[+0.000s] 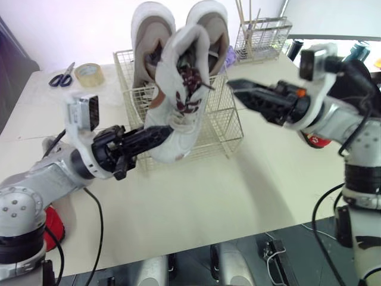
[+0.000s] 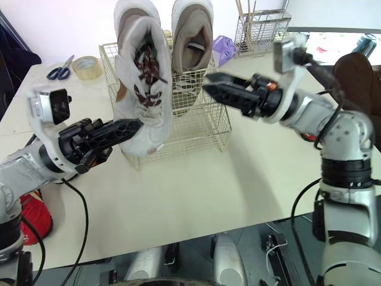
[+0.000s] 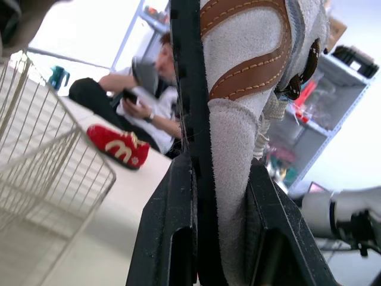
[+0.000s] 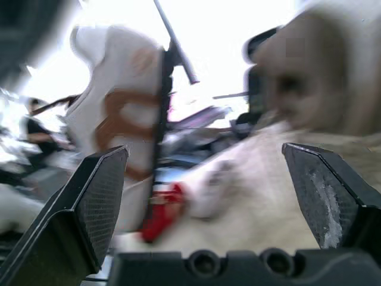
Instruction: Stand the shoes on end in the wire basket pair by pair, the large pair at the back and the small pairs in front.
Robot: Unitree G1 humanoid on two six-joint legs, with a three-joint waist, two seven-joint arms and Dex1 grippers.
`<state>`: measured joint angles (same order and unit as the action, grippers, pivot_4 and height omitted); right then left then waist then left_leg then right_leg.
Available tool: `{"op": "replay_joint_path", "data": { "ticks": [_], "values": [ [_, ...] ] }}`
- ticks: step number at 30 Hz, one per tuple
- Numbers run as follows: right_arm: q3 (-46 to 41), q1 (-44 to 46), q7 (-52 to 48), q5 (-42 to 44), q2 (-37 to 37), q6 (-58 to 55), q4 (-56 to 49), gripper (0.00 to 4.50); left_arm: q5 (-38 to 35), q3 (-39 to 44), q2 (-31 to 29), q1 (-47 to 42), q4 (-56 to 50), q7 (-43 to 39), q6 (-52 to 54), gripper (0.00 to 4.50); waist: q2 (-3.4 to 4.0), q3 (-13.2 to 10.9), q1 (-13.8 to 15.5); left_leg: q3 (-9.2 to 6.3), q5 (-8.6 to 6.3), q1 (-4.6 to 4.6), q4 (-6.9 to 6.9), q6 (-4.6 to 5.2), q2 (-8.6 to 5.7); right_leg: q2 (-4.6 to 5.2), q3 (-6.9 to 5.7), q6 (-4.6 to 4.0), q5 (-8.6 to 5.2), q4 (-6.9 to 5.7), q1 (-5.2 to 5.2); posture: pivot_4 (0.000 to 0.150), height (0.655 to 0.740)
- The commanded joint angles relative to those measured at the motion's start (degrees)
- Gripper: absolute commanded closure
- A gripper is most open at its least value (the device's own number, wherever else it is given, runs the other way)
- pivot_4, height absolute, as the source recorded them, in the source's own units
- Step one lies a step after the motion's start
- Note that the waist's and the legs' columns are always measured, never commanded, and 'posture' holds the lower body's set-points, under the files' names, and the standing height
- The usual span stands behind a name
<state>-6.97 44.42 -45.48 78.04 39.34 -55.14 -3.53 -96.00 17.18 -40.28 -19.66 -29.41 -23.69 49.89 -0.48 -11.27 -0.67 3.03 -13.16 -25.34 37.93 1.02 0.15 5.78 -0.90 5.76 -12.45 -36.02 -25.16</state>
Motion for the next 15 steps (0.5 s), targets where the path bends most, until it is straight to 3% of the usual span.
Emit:
{"op": "replay_joint_path", "data": {
  "ticks": [1,15],
  "values": [
    [-2.8,-1.2,6.4,6.4,-3.4,-2.3,-3.8,0.03,2.1,-1.3,1.2,-1.6,0.3,-0.9,-2.0,4.04,-0.01,0.0,0.2,0.0,0.0,0.0,0.04,0.02,-0.02,-0.02,-0.01,0.0,0.0,0.02,0.05,0.15,0.74],
    [-2.8,-0.7,14.1,9.2,-10.5,-3.1,-7.5,0.03,8.5,-4.3,5.2,-0.8,0.0,-3.3,-3.6,4.04,-0.05,0.0,0.1,-0.06,-0.1,0.03,0.24,0.23,-0.08,-0.17,0.01,0.24,0.11,0.16,0.3,0.15,0.74]
  ]
}}
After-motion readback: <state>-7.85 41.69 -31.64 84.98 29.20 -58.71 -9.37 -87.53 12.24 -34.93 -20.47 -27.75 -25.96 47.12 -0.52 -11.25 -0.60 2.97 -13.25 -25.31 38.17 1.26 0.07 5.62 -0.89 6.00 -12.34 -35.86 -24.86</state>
